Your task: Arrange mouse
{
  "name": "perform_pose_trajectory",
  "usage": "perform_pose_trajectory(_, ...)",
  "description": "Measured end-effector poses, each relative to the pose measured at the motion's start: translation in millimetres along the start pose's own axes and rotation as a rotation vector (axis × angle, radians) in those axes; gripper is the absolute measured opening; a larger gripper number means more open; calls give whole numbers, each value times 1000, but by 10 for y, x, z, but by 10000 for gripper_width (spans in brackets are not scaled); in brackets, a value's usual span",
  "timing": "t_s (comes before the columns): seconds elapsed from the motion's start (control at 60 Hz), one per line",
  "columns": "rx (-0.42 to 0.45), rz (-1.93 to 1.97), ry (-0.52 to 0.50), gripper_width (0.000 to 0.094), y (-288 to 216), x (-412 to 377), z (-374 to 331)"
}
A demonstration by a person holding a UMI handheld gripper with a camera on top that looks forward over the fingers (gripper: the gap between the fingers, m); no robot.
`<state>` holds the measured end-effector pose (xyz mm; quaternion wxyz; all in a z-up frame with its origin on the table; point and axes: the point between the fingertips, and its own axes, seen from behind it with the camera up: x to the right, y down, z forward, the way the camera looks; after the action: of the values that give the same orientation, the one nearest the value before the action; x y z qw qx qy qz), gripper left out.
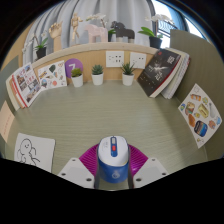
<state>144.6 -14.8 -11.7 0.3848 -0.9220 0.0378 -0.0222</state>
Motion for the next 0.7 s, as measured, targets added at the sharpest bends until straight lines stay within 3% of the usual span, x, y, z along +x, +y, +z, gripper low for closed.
perform_pose_trajectory(0.2,-77,16,-11,350,-3,14,-28)
perform_pose_trajectory(0.267,-52,13,9,351,-173,23,-138)
perform_pose_trajectory(0.533,265,1,-5,351,-1699,-662,-1364)
perform_pose_trajectory(0.7,381,-8,-68,350,-1985,-1644,-2104)
